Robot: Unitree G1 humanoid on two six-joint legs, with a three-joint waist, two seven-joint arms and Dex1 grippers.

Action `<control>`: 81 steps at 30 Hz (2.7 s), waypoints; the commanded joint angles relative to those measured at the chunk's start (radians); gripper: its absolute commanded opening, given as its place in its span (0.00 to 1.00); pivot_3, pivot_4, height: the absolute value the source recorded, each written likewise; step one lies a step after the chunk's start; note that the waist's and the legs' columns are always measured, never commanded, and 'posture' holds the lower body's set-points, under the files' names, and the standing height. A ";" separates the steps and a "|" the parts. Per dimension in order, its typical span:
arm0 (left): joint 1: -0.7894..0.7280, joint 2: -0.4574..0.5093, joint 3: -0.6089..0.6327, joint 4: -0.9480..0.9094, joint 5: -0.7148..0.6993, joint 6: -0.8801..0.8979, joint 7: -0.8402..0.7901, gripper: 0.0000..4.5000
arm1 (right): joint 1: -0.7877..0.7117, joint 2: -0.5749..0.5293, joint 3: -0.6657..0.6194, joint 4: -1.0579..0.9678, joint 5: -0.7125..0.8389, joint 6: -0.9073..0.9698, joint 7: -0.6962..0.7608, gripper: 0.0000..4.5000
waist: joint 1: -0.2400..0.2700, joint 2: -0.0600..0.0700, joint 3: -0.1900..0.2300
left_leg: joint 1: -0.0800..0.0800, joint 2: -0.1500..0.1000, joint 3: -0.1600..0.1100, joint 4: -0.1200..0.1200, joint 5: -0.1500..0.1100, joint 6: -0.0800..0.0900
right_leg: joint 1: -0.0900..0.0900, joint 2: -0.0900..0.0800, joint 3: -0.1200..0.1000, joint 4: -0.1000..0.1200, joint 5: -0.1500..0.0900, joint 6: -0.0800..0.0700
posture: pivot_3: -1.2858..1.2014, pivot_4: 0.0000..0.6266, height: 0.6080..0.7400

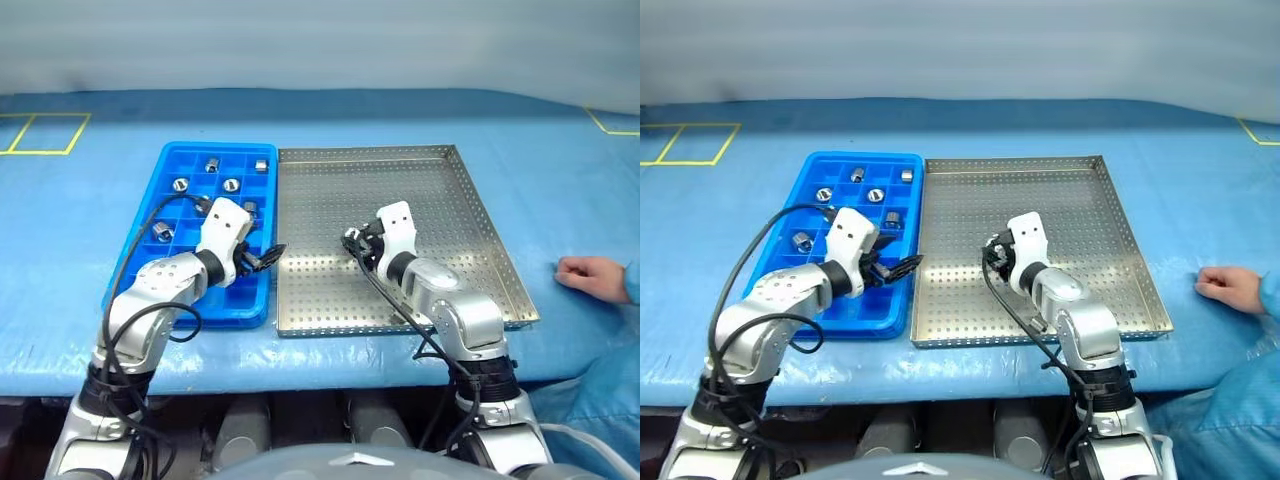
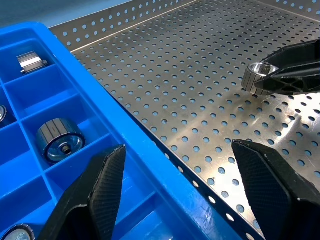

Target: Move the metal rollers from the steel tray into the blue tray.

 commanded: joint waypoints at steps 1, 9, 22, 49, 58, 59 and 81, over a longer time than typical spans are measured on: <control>0.029 0.044 0.113 -0.067 -0.014 0.036 0.016 0.82 | -0.059 0.032 0.056 -0.095 0.039 0.005 0.035 0.37 | -0.002 0.000 0.000 | 0.000 0.000 0.000 0.000 0.000 0.000 | 0.000 0.000 0.000 0.000 0.000 0.000 | 0.53 0.24 1.00; 0.130 0.102 0.341 -0.199 -0.088 0.218 0.033 0.82 | -0.176 0.149 0.224 -0.128 0.115 0.085 0.109 0.37 | 0.027 -0.001 0.000 | 0.000 0.001 -0.001 0.000 0.000 0.000 | 0.000 0.001 -0.002 0.001 -0.001 -0.002 | 0.56 0.24 1.00; 0.134 0.120 0.333 -0.214 -0.098 0.286 0.054 0.82 | -0.146 0.291 0.406 0.019 0.155 0.175 0.107 0.37 | 0.064 -0.003 -0.001 | 0.001 0.001 -0.002 0.000 0.001 -0.002 | 0.000 0.000 -0.004 0.001 -0.002 -0.003 | 0.60 0.24 1.00; 0.088 0.050 0.207 -0.173 -0.116 0.228 0.084 0.82 | -0.151 0.219 0.288 -0.007 0.044 0.042 0.060 0.81 | 0.067 -0.003 -0.001 | 0.000 0.001 -0.003 -0.002 0.001 -0.002 | 0.000 0.000 -0.005 0.000 -0.002 -0.003 | 0.58 0.24 1.00; -0.025 -0.072 -0.019 -0.125 -0.104 0.149 0.074 0.82 | -0.055 0.094 -0.050 -0.240 0.014 0.105 -0.128 0.81 | 0.062 -0.003 -0.001 | -0.001 0.000 -0.002 -0.002 0.001 -0.002 | 0.000 -0.001 -0.004 -0.003 0.000 -0.002 | 0.55 0.24 1.00; -0.041 -0.089 -0.036 -0.106 -0.105 0.137 0.071 0.82 | -0.047 0.092 -0.097 -0.244 -0.011 0.103 -0.176 0.81 | 0.058 -0.003 -0.001 | -0.001 0.000 -0.002 -0.002 0.001 -0.002 | 0.000 -0.001 -0.004 -0.002 -0.001 -0.002 | 0.54 0.24 1.00; -0.164 -0.134 -0.201 0.129 -0.017 -0.017 -0.022 0.82 | 0.111 0.145 -0.186 -0.105 -0.027 0.112 -0.268 0.81 | -0.003 -0.003 -0.001 | -0.001 0.000 -0.001 -0.001 0.001 -0.001 | 0.000 0.000 -0.002 -0.002 0.000 -0.001 | 0.50 0.24 1.00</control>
